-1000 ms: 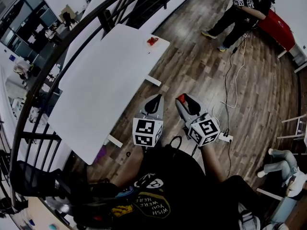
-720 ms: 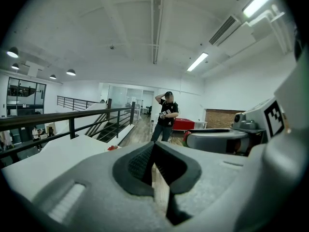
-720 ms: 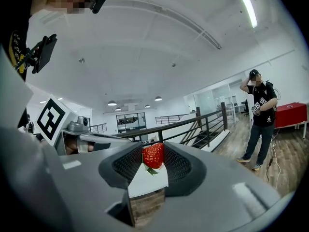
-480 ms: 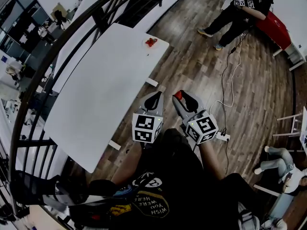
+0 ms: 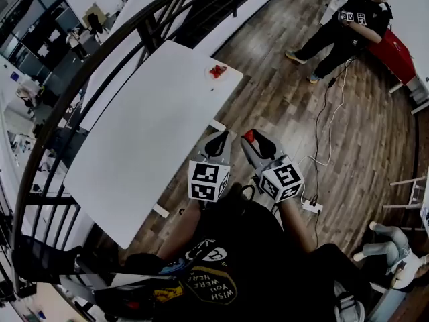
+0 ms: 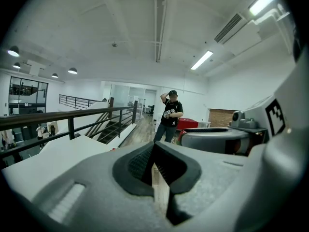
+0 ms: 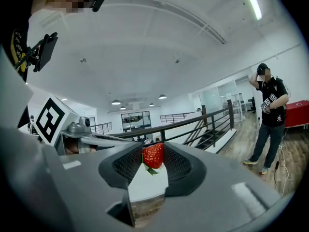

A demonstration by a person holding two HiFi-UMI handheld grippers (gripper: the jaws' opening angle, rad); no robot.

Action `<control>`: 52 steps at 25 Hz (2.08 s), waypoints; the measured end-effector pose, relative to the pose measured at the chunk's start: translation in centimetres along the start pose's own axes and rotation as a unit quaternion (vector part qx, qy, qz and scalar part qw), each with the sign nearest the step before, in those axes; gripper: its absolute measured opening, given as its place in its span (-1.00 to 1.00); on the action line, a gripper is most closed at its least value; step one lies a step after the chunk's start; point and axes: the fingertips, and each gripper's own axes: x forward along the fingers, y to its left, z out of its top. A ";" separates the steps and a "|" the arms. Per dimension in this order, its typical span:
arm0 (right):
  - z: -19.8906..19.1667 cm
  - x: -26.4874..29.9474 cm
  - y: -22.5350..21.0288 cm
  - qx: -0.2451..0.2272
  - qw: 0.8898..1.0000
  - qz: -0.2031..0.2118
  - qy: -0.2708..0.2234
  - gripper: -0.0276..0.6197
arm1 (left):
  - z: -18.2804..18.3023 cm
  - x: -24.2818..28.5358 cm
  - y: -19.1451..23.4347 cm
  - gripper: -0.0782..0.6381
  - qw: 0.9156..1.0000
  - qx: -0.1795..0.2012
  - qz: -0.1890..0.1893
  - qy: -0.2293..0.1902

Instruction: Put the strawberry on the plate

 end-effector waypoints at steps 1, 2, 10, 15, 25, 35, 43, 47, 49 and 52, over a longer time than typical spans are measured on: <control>0.2 0.1 -0.5 0.000 1.000 0.003 -0.001 -0.49 | 0.3 0.6 0.0 -0.77 1.000 -0.001 0.002 -0.001; 0.4 0.3 -1.1 0.000 1.000 0.006 -0.001 -0.49 | 0.6 1.3 -0.1 -0.77 1.000 -0.003 0.004 -0.003; 0.2 1.2 -5.6 -0.002 1.000 0.029 0.001 -0.49 | 2.0 5.2 0.6 -0.77 0.999 -0.010 0.033 -0.014; -0.3 2.2 -7.5 0.007 0.999 0.044 0.009 -0.49 | 0.7 7.2 0.0 -0.77 0.999 -0.011 0.051 0.007; 0.3 6.4 -11.1 0.026 0.999 0.026 0.021 -0.49 | 2.5 11.9 2.8 -0.77 0.999 -0.007 0.032 0.022; 1.0 13.3 -12.4 0.013 0.999 0.016 0.035 -0.49 | 4.2 15.6 8.9 -0.77 1.000 0.016 0.016 0.018; 0.5 17.1 -12.9 0.010 0.999 0.017 0.050 -0.49 | 3.2 18.0 12.5 -0.77 0.999 0.005 0.010 0.043; 0.4 19.0 -14.0 0.014 0.997 0.028 0.063 -0.49 | 2.8 19.9 13.7 -0.77 0.998 -0.008 0.016 0.052; 1.0 19.7 -15.0 0.007 0.998 0.032 0.062 -0.49 | 2.7 21.0 14.1 -0.77 0.998 -0.014 0.021 0.058; 1.7 20.2 -16.6 0.003 0.998 0.037 0.060 -0.49 | 3.1 22.5 14.4 -0.77 0.998 -0.016 0.027 0.061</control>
